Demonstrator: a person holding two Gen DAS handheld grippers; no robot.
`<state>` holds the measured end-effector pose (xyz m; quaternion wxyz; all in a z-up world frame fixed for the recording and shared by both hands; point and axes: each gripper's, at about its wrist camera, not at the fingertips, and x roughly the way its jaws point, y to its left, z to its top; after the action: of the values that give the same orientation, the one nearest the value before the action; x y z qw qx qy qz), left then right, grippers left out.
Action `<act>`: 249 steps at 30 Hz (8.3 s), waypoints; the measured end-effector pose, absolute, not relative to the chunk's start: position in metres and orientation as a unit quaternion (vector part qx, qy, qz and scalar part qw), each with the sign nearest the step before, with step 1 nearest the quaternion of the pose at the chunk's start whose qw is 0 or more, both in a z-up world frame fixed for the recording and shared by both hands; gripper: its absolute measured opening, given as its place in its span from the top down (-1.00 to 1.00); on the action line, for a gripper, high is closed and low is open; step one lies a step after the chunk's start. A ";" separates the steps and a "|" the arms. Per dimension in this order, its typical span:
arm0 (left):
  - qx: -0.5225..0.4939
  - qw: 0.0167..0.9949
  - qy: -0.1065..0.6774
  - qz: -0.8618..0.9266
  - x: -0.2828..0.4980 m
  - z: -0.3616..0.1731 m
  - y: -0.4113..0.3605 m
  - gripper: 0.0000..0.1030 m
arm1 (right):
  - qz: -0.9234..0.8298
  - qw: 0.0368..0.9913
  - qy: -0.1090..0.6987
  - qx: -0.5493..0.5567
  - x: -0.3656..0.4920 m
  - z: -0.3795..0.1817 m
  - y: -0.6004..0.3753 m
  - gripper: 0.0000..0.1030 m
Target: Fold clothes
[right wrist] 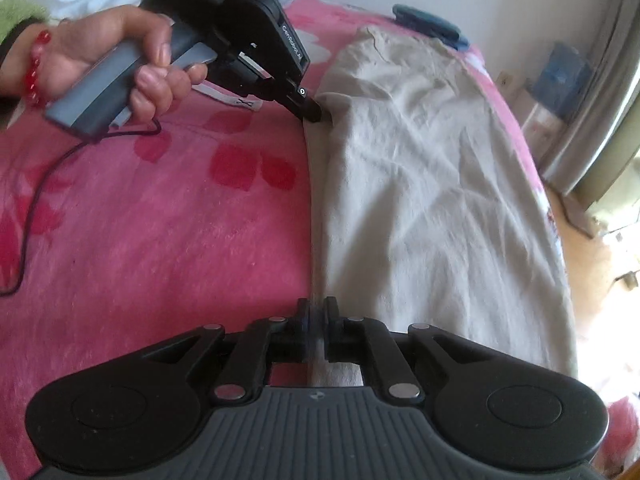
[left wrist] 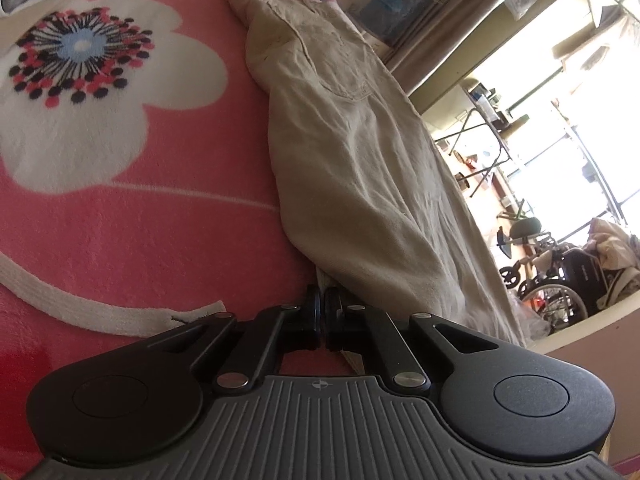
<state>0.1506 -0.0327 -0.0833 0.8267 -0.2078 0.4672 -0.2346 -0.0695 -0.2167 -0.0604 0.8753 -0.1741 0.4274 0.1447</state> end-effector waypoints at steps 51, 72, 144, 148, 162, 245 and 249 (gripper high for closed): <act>0.046 0.848 0.426 -0.312 0.065 -0.055 -0.054 0.57 | -0.006 0.842 0.507 -0.185 -0.211 -0.020 -0.331 0.77; -0.028 0.861 0.422 -0.284 0.113 -0.070 -0.040 0.56 | 0.226 0.869 0.299 -0.323 0.012 -0.040 -0.152 0.73; -0.039 0.879 0.374 -0.294 0.151 -0.084 -0.080 0.46 | 0.161 0.876 0.453 -0.030 0.017 -0.057 -0.256 0.92; -0.034 0.882 0.371 -0.290 0.149 -0.080 -0.080 0.44 | 0.142 0.893 0.425 -0.036 0.033 -0.033 -0.261 0.90; -0.034 0.886 0.352 -0.299 0.146 -0.088 -0.087 0.43 | 0.188 0.913 0.362 0.024 0.219 0.015 -0.239 0.90; -0.024 0.865 0.407 -0.293 0.067 -0.038 -0.080 0.33 | 0.152 0.879 0.438 0.110 0.049 -0.031 -0.299 0.94; 0.014 0.848 0.419 -0.326 0.051 -0.040 -0.101 0.30 | 0.098 0.865 0.472 0.140 0.001 -0.060 -0.343 1.00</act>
<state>0.0509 -0.1006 -0.0403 0.8476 0.0142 0.4188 -0.3256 0.0015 -0.3427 -0.0600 0.8647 0.1397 0.4724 0.0976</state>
